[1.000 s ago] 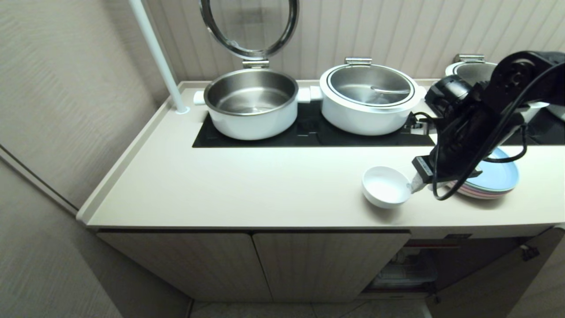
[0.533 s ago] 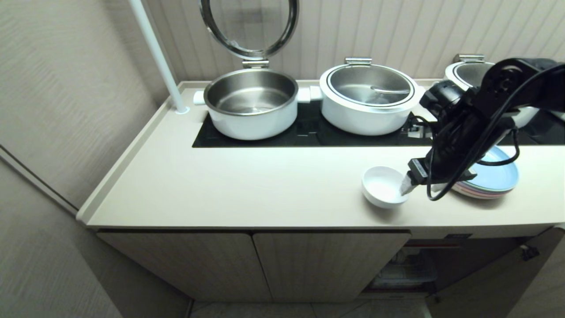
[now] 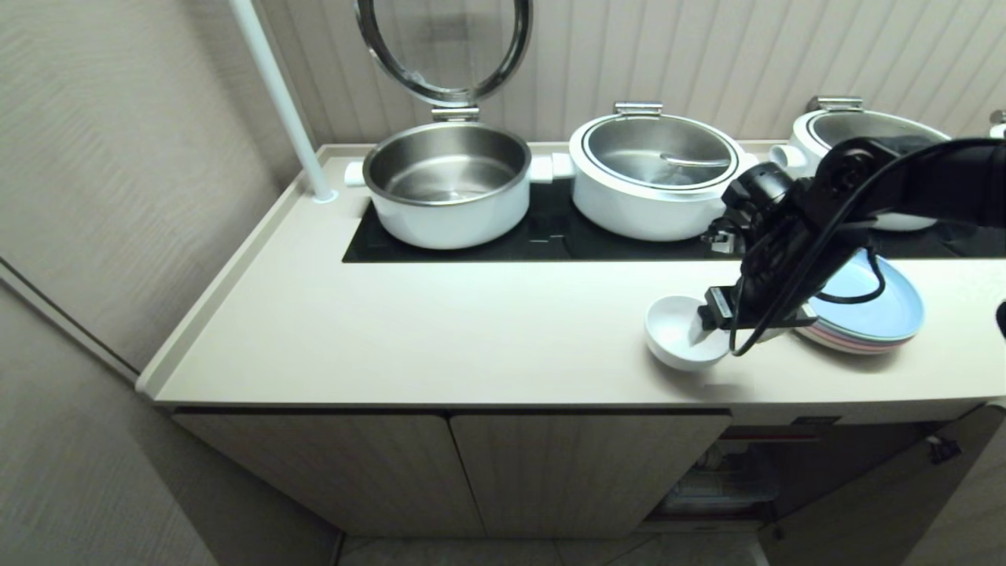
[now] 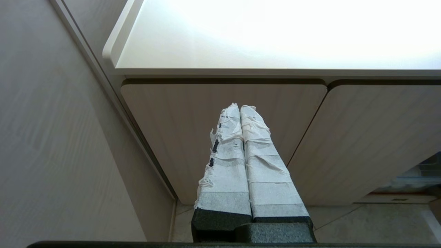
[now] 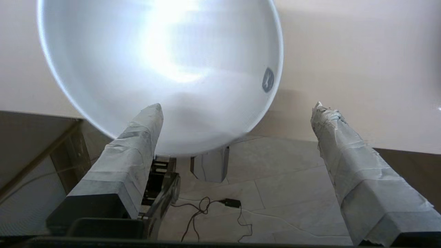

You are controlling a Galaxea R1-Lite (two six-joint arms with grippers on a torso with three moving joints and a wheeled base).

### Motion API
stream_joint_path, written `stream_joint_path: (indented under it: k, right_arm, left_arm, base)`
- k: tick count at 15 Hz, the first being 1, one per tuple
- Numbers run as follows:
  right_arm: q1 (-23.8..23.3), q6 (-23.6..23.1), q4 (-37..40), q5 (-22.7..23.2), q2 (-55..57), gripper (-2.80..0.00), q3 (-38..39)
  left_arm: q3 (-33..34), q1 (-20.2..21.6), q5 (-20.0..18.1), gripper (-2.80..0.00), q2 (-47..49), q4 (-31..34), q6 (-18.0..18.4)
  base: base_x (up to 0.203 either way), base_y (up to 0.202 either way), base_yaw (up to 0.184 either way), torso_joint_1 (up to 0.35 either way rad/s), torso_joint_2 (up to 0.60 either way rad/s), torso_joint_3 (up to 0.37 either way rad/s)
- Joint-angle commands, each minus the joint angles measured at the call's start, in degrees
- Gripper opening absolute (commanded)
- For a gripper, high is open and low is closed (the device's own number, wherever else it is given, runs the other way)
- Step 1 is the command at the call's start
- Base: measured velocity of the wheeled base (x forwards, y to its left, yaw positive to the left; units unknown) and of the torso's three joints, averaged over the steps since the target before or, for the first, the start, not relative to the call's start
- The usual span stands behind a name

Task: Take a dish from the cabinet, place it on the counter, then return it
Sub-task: Pick up the bowl from the table

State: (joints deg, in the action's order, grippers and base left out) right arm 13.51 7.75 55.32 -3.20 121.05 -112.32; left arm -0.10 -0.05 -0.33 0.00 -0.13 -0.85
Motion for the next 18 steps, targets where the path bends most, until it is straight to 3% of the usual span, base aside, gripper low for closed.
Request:
stream_joint_path:
  k: [1, 18]
  right_arm:
    - [0.03, 1.01, -0.63, -0.47, 1.90, 0.00, 0.00]
    - [-1.38, 2.98, -7.69, -0.49, 4.98, 0.00, -0.09]
  left_arm:
    - [0.01, -0.04, -0.02, -2.80, 0.00, -0.04, -0.03]
    - [0.01, 0.04, -0.02, -2.80, 0.00, -0.04, -0.03]
  base:
    - [0.000, 0.000, 0.000, 0.000, 0.00, 0.000]
    - [0.000, 0.000, 0.000, 0.000, 0.00, 0.000]
